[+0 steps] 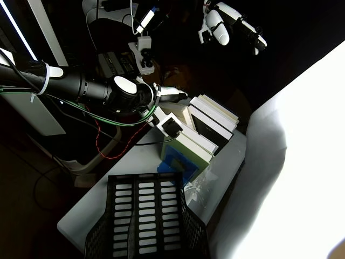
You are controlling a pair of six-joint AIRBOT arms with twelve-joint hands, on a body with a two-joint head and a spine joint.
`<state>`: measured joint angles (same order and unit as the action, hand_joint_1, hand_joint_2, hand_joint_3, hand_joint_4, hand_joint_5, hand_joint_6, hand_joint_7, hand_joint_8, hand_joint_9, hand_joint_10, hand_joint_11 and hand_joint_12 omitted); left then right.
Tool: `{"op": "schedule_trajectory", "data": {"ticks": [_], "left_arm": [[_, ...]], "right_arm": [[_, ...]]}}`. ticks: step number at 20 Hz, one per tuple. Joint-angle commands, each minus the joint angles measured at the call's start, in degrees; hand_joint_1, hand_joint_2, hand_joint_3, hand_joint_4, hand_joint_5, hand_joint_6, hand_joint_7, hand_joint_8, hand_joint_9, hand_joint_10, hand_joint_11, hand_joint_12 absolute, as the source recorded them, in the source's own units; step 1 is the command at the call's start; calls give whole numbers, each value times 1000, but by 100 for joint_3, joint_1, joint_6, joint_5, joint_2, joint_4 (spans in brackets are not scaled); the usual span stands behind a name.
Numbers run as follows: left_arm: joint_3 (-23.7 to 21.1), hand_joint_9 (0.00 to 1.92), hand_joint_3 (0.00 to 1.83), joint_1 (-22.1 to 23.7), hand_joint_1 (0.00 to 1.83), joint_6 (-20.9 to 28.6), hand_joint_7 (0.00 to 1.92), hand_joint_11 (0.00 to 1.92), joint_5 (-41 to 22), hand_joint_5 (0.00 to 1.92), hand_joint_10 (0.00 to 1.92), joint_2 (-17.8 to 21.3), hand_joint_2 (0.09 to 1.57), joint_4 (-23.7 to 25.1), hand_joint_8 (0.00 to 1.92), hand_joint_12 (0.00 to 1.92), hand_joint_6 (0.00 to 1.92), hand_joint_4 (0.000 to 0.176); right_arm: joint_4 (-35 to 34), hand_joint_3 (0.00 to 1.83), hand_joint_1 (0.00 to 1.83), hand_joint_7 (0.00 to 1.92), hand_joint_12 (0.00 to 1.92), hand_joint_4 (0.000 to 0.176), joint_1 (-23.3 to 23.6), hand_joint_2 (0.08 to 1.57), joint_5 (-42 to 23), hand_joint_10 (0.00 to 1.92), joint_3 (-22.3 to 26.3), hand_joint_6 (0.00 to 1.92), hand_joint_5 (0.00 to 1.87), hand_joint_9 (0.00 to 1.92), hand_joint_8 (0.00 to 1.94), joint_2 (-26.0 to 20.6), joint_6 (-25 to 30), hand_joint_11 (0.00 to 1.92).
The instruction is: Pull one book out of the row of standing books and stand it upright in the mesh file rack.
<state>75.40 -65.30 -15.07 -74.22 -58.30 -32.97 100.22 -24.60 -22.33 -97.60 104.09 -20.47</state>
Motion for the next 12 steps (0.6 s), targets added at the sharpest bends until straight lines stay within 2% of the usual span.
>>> {"op": "schedule_trajectory", "data": {"ticks": [1, 2, 3, 5, 6, 7, 8, 11, 12], "left_arm": [[15, 0, 1, 10, 291, 36, 0, 0, -749, 47, 0, 96, 1350, -79, 0, 287, 4, 0], [12, 0, 0, 10, 284, 36, 0, 0, -756, 58, 0, 102, 1348, -79, 0, 289, 8, 0], [2, 0, 1, 9, 247, 36, 0, 0, -774, 58, 0, 114, 1356, -79, 0, 61, 4, 0], [-5, 0, 0, 7, 278, 36, 0, 0, -783, 74, 0, 122, 1355, -79, 0, 1, 8, 0], [-10, 0, 0, 7, 282, 36, 0, 0, -802, 75, 0, 125, 1355, -82, 0, 0, 8, 0], [-14, 0, 1, 7, 264, 36, 0, 1, -815, 73, 0, 127, 1359, -82, 0, 0, 7, 0], [-23, 0, 2, 3, 261, 36, 0, 4, -828, 69, 0, 133, 1363, -82, 0, 2, 5, 0], [-26, 0, 3, 1, 257, 36, 0, 21, -835, 69, 0, 132, 1365, -81, 0, 10, 4, 0], [-27, 0, 2, 1, 277, 36, 0, 11, -843, 72, 0, 129, 1364, -80, 0, 8, 5, 0]], "right_arm": [[-41, 0, 1155, 976, 1843, 0, -31, 1113, 55, 1595, -39, 858, 902, 1006, 1515, -7, -42, 957], [-23, 0, 1165, 1185, 1905, 0, -39, 1108, 61, 1856, -49, 975, 984, 1310, 1856, 9, -42, 1359], [-20, 5, 1150, 1308, 1918, 0, -39, 1141, 65, 1908, -64, 1126, 924, 1536, 1924, 13, -42, 1600], [-9, 0, 1164, 1208, 1921, 0, -39, 1117, 68, 1920, -77, 1035, 981, 1344, 1940, 17, -42, 1480], [7, 0, 1160, 1191, 1921, 0, -40, 1126, 71, 1921, -85, 1078, 960, 1314, 1941, 16, -42, 1462], [19, 1, 1155, 1101, 1921, 0, -40, 1134, 79, 1921, -87, 1092, 946, 1213, 1914, 16, -42, 1333], [20, 4, 1150, 1082, 1921, 0, -40, 1140, 88, 1921, -92, 1123, 930, 1170, 1936, 16, -42, 1302], [22, 10, 1144, 1069, 1921, 0, -40, 1151, 89, 1921, -114, 1166, 906, 1141, 1940, 16, -42, 1271], [22, 33, 1124, 1134, 1921, 0, -40, 1176, 89, 1921, -118, 1294, 841, 1206, 1941, 16, -42, 1358]]}}
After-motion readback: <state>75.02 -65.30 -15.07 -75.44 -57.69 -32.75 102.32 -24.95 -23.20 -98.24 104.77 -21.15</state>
